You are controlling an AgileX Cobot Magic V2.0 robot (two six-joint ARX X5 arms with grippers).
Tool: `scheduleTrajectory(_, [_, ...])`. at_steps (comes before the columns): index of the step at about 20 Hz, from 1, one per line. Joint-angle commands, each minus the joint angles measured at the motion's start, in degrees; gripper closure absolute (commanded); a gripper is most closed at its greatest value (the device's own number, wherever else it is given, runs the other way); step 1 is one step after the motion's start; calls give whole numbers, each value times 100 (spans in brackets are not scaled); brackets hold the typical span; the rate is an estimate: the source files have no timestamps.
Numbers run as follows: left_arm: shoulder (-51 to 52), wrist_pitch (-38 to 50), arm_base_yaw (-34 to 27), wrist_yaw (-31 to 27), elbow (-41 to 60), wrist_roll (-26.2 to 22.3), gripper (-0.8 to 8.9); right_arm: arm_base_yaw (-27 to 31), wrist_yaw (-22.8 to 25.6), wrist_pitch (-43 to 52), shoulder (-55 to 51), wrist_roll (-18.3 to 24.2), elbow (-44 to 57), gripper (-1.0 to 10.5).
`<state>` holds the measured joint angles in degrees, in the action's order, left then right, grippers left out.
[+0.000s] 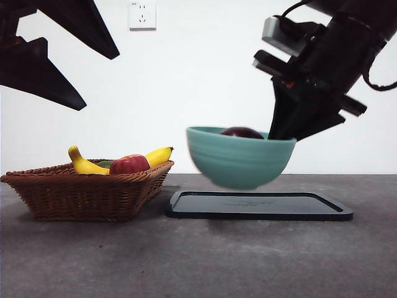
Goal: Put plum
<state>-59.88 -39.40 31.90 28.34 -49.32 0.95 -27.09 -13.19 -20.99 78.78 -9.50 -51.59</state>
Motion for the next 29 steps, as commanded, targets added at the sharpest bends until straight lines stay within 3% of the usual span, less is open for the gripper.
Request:
scheduleTrajectory(1, [-42, 39, 37, 26, -50, -24, 409, 192, 17, 24, 199, -33, -350, 938])
scheduleTrajectory(8, [-42, 35, 37, 26, -50, -24, 409, 715, 17, -57, 1165, 153, -1172, 938])
scheduleTrajectory(17, [-42, 7, 37, 26, -50, -24, 409, 850, 26, -44, 2455, 280, -2122, 938])
scheduleTrajectory(29, [-42, 15, 37, 26, -50, -20, 409, 863, 166, -66, 2741, 437, -2149, 937])
